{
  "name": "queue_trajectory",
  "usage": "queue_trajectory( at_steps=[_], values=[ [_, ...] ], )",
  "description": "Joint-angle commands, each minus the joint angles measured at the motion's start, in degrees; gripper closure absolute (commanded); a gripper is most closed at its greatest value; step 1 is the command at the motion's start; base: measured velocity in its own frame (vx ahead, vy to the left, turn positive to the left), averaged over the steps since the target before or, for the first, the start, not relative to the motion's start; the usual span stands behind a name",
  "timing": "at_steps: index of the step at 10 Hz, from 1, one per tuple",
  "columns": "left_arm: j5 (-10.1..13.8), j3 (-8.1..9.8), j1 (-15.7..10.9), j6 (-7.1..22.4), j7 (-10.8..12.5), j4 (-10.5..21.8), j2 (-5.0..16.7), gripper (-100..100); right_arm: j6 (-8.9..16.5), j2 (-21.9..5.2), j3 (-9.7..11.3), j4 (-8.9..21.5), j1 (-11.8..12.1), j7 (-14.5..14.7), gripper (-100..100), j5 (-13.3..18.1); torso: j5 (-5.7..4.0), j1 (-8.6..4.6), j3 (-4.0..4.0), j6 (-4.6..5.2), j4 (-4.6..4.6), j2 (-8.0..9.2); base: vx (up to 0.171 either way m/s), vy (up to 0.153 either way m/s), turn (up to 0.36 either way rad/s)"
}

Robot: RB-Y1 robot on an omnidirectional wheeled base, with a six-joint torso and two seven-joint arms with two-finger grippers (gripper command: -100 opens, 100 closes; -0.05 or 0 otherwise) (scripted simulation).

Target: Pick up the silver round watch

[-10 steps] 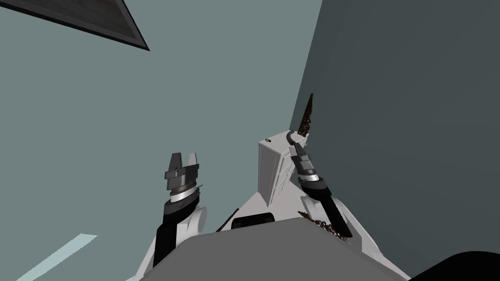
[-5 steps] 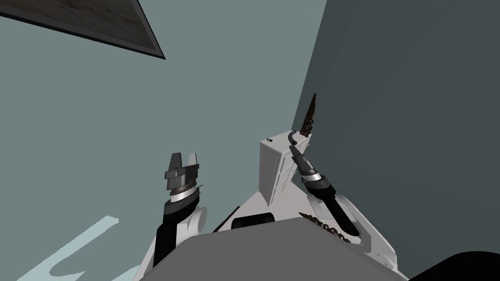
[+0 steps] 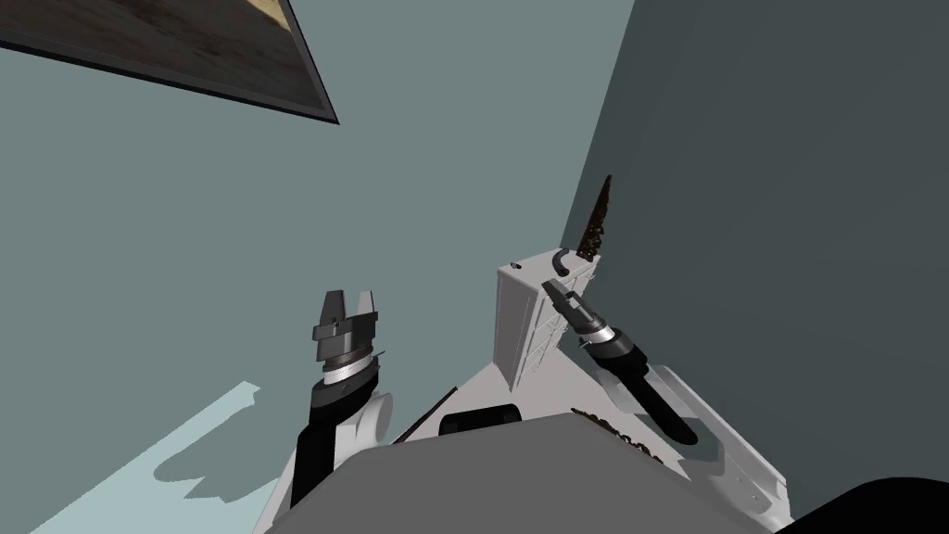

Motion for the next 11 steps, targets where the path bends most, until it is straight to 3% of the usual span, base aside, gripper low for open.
queue_trajectory(
  at_steps=[1, 2, 3, 6, 7, 8, 9, 10, 11],
  values=[
    [0.0, 0.0, 0.0, 0.0, 0.0, 0.0, 0.0, 0, -0.43, -1.26, -0.71, 0.37, -0.12, 0.35, -100, 2.28, 0.0, 0.0, 0.0, 0.0, 0.0, 0.0, -0.024, -0.013, 0.065],
    [0.0, 0.0, 0.01, 0.0, 0.0, 0.0, 0.0, 0, -1.24, -3.69, -2.29, 0.86, -0.12, 0.9, -100, 4.29, -0.01, 0.0, -0.01, 0.03, 0.0, -0.02, -0.023, -0.007, 0.149],
    [0.0, 0.0, 0.0, 0.0, 0.0, 0.0, 0.0, 0, -1.24, -3.84, -2.29, 0.86, -0.12, 0.9, -100, 5.56, 0.0, 0.01, -0.02, 0.0, -0.01, -0.03, -0.019, -0.009, 0.065],
    [0.0, 0.0, 0.01, 0.0, 0.0, 0.0, 0.0, 0, -3.14, -8.82, -5.6, 1.69, -0.16, 2.05, -100, 10.81, -0.01, 0.01, -0.02, 0.03, -0.01, -0.05, -0.023, -0.01, 0.123],
    [0.0, 0.0, 0.0, 0.0, 0.0, 0.0, 0.0, 0, -3.14, -9.17, -5.6, 1.69, -0.16, 2.05, -100, 12.37, 0.0, 0.0, -0.02, 0.0, -0.01, -0.04, -0.016, -0.013, 0.079],
    [0.0, 0.01, 0.01, 0.0, 0.0, 0.0, 0.0, 0, -4.22, -11.45, -7.34, 2.02, -0.23, 2.65, -100, 14.2, -0.01, 0.0, -0.03, 0.03, -0.01, -0.06, -0.019, -0.014, 0.154],
    [0.0, 0.0, 0.0, 0.0, 0.0, 0.0, 0.0, 0, -4.22, -11.9, -7.34, 2.02, -0.23, 2.65, -100, 15.89, 0.0, -0.01, -0.04, 0.0, -0.01, -0.06, -0.02, -0.017, 0.08],
    [0.0, 0.01, 0.01, 0.0, 0.0, 0.0, 0.0, 0, -5.37, -14.26, -9.13, 2.29, -0.33, 3.26, -100, 17.55, -0.01, -0.02, -0.03, 0.04, -0.01, -0.06, -0.024, -0.014, 0.15],
    [0.0, 0.0, 0.0, 0.0, 0.0, 0.0, 0.0, 0, -5.37, -14.69, -9.13, 2.29, -0.33, 3.26, -100, 19.28, -0.01, -0.01, -0.03, 0.01, -0.01, -0.05, -0.018, -0.014, 0.084]
  ],
)
